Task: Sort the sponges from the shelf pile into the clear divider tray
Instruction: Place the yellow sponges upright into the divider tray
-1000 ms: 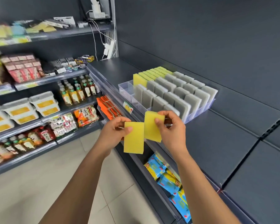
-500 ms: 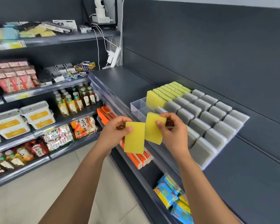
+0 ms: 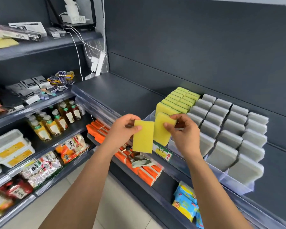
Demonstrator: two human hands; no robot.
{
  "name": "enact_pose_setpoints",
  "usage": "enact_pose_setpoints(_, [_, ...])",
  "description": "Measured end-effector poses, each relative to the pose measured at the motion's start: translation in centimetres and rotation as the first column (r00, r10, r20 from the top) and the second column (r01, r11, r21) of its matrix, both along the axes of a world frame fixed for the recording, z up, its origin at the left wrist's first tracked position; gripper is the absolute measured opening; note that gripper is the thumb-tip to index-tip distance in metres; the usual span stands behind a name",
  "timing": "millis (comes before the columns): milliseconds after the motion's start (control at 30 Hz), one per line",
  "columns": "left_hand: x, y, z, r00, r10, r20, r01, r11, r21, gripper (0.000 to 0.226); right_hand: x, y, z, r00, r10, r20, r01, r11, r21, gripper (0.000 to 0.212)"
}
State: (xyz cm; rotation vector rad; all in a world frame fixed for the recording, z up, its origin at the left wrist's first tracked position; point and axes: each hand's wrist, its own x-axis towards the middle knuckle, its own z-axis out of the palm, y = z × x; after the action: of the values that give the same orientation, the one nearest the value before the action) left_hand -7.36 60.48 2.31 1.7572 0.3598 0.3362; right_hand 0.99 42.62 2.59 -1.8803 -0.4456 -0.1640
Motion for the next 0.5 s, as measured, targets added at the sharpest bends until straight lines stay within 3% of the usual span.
enact_pose_setpoints(300, [8.0,2.7,1.6,0.994,-0.111,0.019,0.11,0.993,0.049,0.024,6.1,1.7,2.0,0.994,-0.108,0.02,0.109,0.992,-0.071,0.023])
enact_pose_setpoints(500, [13.2,3.9,2.0,0.984,-0.176,-0.033,0.179,0.976,0.122,0.019,9.3,2.0,2.5,0.99,-0.132,-0.044,0.116,0.955,-0.272,0.034])
